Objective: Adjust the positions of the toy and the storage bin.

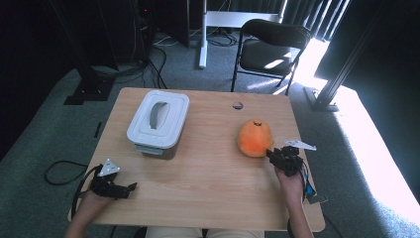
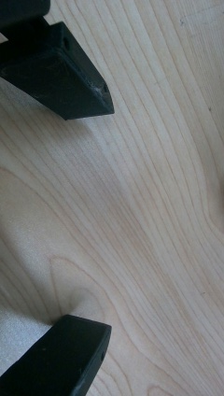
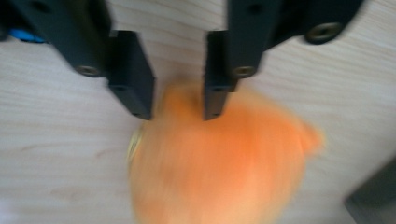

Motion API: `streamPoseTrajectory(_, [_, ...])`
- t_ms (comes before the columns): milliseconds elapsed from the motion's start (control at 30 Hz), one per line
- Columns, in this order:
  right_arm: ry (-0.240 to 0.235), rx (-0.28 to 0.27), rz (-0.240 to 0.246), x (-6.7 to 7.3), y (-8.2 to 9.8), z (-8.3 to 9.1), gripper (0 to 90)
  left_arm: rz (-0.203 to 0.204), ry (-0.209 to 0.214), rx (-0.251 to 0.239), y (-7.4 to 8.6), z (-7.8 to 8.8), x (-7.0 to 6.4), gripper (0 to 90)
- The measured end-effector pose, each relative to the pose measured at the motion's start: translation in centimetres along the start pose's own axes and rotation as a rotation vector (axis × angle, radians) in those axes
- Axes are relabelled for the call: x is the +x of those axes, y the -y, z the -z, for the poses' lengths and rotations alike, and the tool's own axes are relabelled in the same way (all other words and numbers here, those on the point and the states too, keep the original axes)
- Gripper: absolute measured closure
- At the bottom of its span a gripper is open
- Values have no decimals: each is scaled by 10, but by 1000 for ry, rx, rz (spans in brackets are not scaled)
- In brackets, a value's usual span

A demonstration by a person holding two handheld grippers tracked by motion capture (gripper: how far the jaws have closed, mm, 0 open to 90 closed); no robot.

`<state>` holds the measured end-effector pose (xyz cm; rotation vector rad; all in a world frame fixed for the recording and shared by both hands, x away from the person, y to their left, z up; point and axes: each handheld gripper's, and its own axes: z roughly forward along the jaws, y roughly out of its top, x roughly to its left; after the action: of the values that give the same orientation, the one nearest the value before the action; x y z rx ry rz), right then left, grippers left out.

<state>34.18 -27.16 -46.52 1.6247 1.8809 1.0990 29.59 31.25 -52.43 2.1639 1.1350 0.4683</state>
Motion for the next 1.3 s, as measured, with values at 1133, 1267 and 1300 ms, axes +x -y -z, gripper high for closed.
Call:
streamPoseTrajectory(1133, [132, -23, 111, 47, -12, -53, 364, 1, -2, 0, 0, 0, 0, 3])
streamPoseTrajectory(1267, [126, -29, 100, 44, -12, -51, 508, 1, -2, 0, 0, 0, 0, 3])
streamPoseTrajectory(1300, [127, -27, 107, 44, -13, -50, 532, 1, -2, 0, 0, 0, 0, 3])
